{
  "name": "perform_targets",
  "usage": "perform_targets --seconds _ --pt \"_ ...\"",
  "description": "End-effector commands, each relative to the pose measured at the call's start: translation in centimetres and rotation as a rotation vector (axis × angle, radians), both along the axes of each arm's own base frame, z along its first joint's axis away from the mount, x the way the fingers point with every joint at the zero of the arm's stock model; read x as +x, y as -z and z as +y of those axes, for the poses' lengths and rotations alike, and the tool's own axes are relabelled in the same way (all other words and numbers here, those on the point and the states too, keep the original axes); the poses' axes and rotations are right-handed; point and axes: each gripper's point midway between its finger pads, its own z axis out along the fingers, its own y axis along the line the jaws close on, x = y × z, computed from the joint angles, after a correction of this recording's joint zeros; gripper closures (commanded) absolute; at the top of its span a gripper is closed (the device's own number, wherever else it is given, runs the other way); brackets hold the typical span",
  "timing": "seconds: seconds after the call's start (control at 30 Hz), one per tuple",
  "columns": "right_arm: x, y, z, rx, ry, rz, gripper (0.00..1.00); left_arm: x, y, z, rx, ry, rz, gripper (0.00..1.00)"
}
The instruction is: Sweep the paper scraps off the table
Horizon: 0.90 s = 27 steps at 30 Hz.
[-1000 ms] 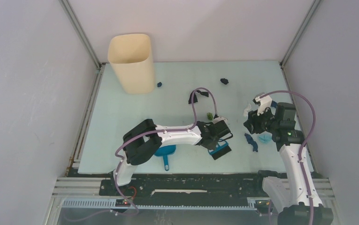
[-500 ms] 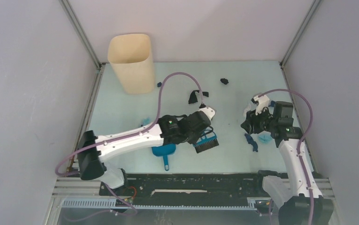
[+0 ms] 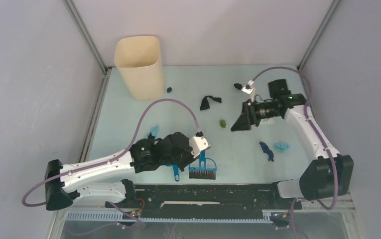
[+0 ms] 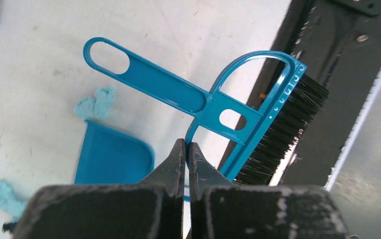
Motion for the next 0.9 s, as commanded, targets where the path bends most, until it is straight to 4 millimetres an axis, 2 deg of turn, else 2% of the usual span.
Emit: perform_targets --seconds 0.0,0.13,0.37,0.47,0.5,0.63,0.87 --pt "-6.2 -0.6 3.8 0.079 -0.208 0.237 0.31 -1.3 -2.8 -3.0 -0.177 0.158 -0.04 1.0" --pt "-6.6 -0.4 5.5 0.073 -0.248 0.283 0.28 -1.5 -2.0 -3.4 -0.155 0.173 -0.016 1.0" --pt "-6.7 -0.5 7.6 -0.028 -0.32 0.404 0.28 -1.9 -3.0 -3.7 -0.208 0.199 -0.023 1.0" --pt "-7.2 0.8 8.4 -0.074 -0.355 0.43 0.29 -1.7 -3.4 -3.6 -0.219 0.187 -0.032 1.0" --pt "-7.4 1.1 8.7 -0.083 -0.368 0.439 0.3 -1.7 -3.3 -3.6 -0.22 0.183 -0.035 1.0" --pt "-7.9 1.2 9.9 -0.079 -0.42 0.46 0.46 -1.6 -3.2 -3.7 -0.215 0.182 -0.032 1.0" --pt "-8.5 0.9 10.5 -0.059 -0.463 0.469 0.53 -1.3 -3.0 -3.6 -0.207 0.168 -0.039 1.0"
